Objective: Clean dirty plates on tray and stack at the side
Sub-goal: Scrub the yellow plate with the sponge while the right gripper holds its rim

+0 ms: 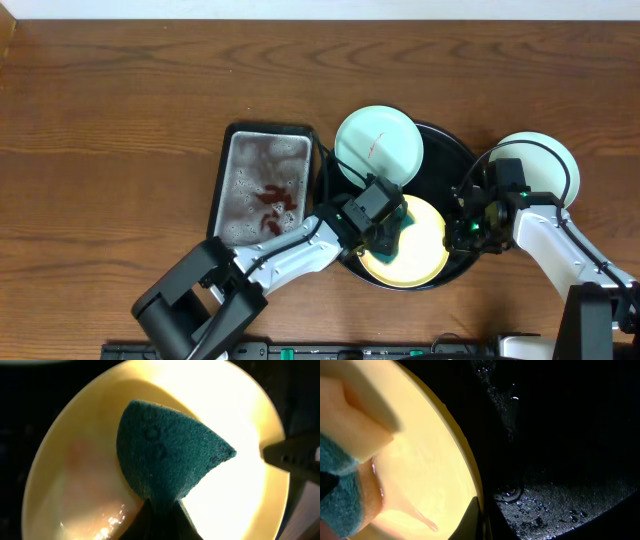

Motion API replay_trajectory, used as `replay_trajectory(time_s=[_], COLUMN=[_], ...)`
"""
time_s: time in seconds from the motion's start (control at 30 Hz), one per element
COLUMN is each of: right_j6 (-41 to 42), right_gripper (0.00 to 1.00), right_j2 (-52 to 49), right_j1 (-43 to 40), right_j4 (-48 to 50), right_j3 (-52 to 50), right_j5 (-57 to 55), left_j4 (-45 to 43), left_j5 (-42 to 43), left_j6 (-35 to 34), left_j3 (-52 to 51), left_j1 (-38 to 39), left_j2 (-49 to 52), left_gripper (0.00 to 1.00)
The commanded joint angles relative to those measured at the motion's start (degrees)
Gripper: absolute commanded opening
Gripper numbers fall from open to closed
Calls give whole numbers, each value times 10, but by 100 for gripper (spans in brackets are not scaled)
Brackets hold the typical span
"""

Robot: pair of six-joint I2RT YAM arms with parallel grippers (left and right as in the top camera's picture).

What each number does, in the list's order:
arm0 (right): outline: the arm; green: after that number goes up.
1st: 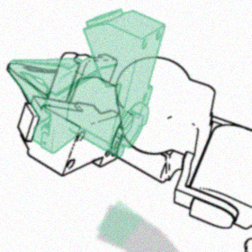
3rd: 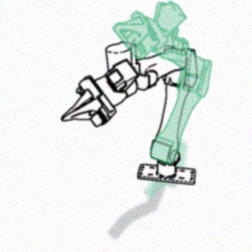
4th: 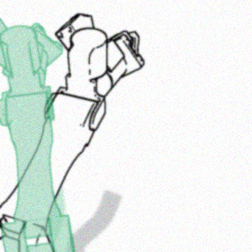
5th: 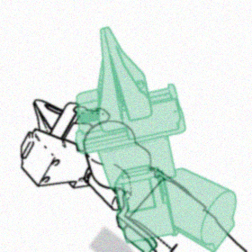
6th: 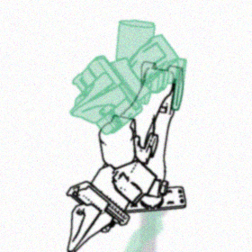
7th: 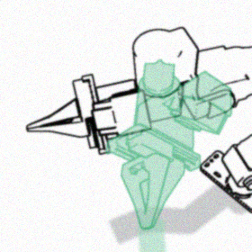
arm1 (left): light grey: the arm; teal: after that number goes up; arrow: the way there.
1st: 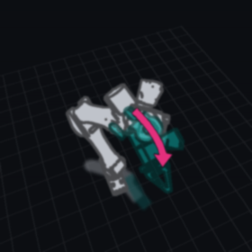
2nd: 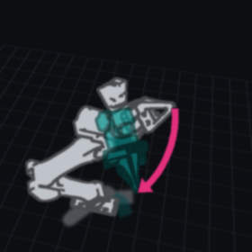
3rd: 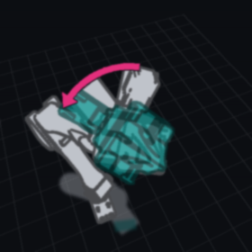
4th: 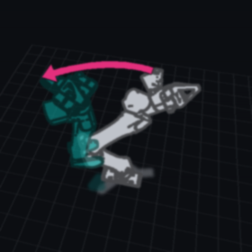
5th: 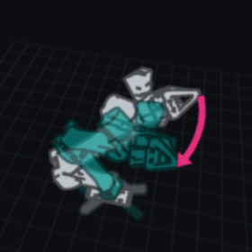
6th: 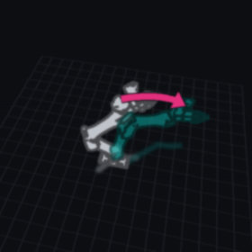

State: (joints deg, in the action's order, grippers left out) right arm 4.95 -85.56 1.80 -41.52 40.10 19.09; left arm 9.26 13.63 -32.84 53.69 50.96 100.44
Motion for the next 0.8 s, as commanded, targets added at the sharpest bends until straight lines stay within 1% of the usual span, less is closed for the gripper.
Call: replay_trajectory(time_s=[0.0, 0.1, 0.27, 0.43, 0.6, 0.7, 0.77], right_j6=[-8, -8, -8, -8, -7, -8, -8], right_gripper=[1, 1, 1, 1, 1, 1, 1], right_j2=[-4, -4, -4, -4, -4, -4, -4], right_j1=[13, 13, 13, 13, 13, 13, 13], right_j4=[2, 2, 2, 2, 3, 3, 3], right_j3=[-2, -2, -2, -2, -2, -2, -2], right_j5=[9, 9, 9, 9, 9, 9, 9], left_j4=[41, 31, -50, -86, -109, -101, -73], left_j5=[-3, -4, -4, -8, -8, -8, -7], left_j6=[2, 9, 8, -5, -7, -7, -20], left_j3=[5, 16, 17, 17, 17, 17, 17], left_j1=[-5, -5, -3, 0, 0, 0, 0], left_j2=[-20, -54, -72, -41, 27, 49, 50], left_gripper=[7, 7, 8, 7, 8, 8, 8])
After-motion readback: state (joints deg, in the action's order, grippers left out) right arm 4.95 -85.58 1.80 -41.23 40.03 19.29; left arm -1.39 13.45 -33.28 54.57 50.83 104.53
